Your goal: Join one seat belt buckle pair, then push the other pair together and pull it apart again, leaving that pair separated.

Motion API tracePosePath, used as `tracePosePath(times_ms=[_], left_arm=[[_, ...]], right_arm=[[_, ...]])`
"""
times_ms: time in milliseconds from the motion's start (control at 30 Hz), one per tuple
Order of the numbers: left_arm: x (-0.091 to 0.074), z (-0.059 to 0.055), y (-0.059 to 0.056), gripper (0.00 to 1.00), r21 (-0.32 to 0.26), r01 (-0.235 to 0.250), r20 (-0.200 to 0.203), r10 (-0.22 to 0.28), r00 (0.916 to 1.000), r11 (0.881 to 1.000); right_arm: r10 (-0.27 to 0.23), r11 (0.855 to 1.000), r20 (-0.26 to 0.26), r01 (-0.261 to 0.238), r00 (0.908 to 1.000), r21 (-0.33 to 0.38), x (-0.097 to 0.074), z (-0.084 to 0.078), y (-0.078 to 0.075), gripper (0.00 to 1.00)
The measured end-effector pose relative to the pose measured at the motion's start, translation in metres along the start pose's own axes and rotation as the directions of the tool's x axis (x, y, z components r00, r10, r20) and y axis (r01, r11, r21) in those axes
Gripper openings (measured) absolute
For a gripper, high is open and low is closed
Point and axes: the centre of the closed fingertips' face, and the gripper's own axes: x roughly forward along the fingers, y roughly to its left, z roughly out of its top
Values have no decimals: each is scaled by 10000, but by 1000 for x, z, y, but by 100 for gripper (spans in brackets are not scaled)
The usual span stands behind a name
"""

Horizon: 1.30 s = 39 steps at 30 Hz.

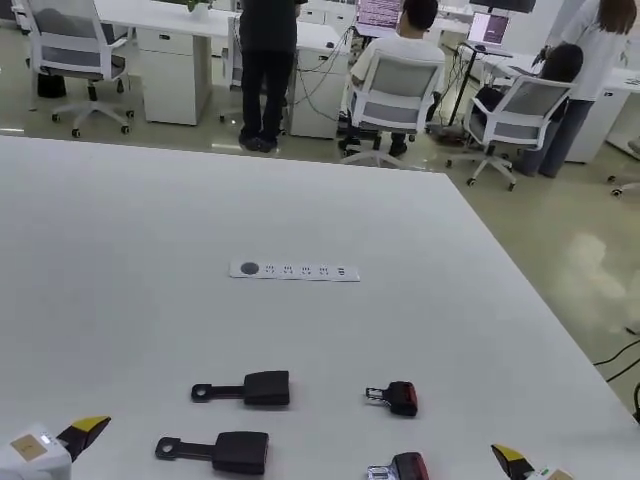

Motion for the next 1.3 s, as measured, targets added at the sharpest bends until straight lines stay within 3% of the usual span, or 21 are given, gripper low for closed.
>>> tracePosePath(times_ms=[1300], left_arm=[[8, -2, -4, 91, 94, 147, -121, -146, 9998, 9998]], right_arm=[[-22, 9999, 4, 22, 10000, 129, -1, -9, -6, 100]])
